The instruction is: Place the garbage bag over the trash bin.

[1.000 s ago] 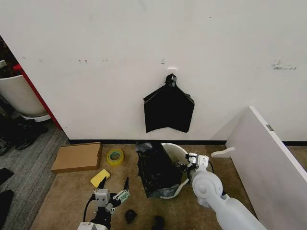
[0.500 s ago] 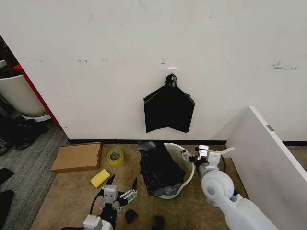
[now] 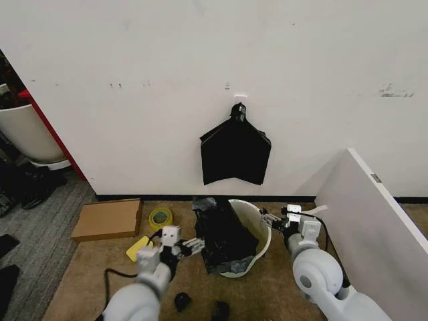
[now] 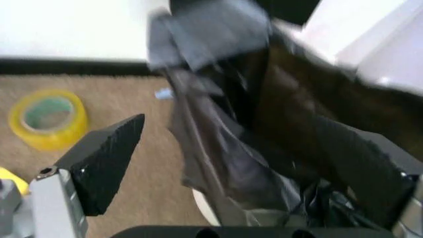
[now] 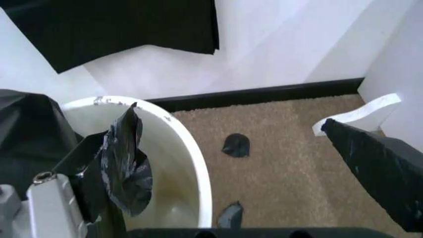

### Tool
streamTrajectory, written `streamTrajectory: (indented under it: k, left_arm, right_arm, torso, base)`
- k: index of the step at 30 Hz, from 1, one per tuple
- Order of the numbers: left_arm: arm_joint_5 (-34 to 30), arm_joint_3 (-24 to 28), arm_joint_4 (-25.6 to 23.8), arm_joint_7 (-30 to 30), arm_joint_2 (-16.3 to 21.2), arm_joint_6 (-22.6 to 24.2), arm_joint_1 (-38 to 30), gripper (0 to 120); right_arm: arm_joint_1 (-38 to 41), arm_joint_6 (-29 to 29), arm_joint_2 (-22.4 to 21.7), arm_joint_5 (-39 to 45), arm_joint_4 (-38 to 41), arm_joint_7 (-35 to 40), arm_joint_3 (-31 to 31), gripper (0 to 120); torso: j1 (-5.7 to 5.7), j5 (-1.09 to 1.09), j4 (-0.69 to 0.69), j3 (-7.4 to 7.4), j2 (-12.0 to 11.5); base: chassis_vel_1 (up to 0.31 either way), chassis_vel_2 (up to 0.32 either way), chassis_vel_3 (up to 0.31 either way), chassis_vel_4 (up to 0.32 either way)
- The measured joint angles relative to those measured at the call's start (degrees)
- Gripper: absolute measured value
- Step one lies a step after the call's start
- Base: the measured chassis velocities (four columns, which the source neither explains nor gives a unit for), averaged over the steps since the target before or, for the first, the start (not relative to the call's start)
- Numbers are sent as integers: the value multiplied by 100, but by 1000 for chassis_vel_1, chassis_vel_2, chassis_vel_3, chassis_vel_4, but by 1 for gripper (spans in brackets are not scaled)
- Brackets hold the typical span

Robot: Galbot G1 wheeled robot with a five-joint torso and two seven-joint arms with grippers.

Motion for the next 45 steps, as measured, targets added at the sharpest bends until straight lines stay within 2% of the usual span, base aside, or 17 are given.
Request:
streamTrajectory:
  k: [6,13,27,37,39,42,45]
  left_arm:
    - [-313,565,399,-1111,-693,753,-790,100]
    - [-685,674,768,-1842,-1161,983,-1075,100]
    - [-732,737,1304,-2214,-1470,1216,-1339,100]
    - [-833,630,1761,-2252,-1656,1155,-1354,98]
    - [-801,625,1812,-2246,-1683,1131,-1374,95]
    - [-779,624,1896,-2225,-1691,1116,-1397,80]
    - [-780,624,1937,-2192,-1698,1109,-1414,73]
  right_arm:
    - [-209,-71,16,-16,43,5,159,100]
    - [-457,-121,8,-10,99,18,366,100]
    - [-530,-147,35,-3,104,22,413,100]
    - [-447,-132,88,0,15,27,328,100]
    - [-438,-136,88,4,18,27,308,100]
    - [-401,-141,88,12,5,27,292,100]
    - [-395,-142,89,15,-2,27,284,100]
  torso:
    - [0,2,0,0,0]
    - [0,1,0,0,0]
    - [0,0,0,0,0]
    - [0,0,1,0,0]
    - [0,0,0,0,0]
    - [0,0,1,0,0]
    - [0,0,1,0,0]
  base:
    - [0,0,0,0]
    - [0,0,0,0]
    - [0,0,0,0]
    - [0,0,0,0]
    - [0,0,0,0]
    - [0,0,0,0]
    - [0,0,0,0]
